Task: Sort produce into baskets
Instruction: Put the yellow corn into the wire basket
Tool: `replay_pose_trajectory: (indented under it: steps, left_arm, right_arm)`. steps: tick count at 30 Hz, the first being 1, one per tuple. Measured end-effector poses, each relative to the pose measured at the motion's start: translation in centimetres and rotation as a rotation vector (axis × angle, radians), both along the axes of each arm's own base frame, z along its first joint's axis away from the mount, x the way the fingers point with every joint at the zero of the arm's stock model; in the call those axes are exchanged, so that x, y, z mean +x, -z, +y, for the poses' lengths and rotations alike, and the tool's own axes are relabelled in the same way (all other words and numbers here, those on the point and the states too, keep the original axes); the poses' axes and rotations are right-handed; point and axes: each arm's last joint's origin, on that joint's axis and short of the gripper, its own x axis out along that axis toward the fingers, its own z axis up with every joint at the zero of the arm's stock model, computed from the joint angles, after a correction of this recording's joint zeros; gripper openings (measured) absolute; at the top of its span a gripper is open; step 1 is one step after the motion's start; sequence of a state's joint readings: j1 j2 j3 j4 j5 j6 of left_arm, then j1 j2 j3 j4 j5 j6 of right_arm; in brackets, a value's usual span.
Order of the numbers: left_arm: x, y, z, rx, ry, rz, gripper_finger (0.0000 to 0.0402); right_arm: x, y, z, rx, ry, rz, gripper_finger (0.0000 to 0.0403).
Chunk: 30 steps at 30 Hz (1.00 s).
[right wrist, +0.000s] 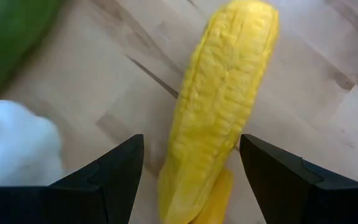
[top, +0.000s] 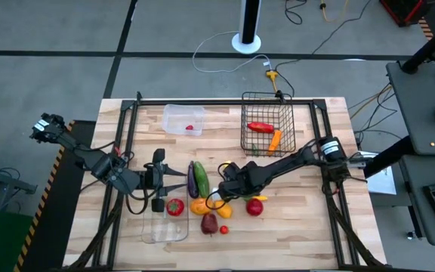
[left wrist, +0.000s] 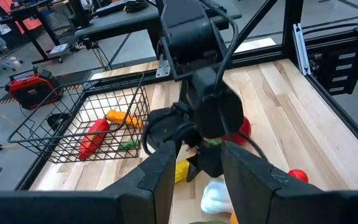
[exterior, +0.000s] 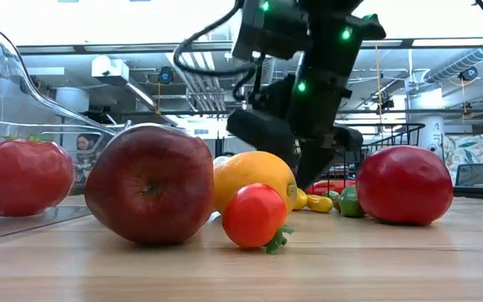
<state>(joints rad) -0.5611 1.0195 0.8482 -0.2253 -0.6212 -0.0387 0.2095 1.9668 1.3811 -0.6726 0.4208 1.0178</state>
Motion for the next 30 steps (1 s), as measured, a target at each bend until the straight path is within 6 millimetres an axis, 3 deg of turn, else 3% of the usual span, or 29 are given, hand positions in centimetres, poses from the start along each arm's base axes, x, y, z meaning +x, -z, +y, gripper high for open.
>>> replay_pose_trajectory:
  steps: [8,22,30]
  left_arm:
    - [0.01,0.0,-0.01,0.0,0.0,0.0,0.0115]
    - [0.01,0.0,-0.01,0.0,0.0,0.0,0.0115]
    - [0.01,0.0,0.0,-0.001,0.0,0.0,0.0115]
  right_arm:
    - [0.11,0.39,-0.26,-0.02,0.012,0.002,0.0239]
    - [0.17,0.33,-0.41,-0.013,0.017,-0.002,0.0129]
    - [0.56,-0.46,-0.28,-0.003,0.003,-0.02,0.0123]
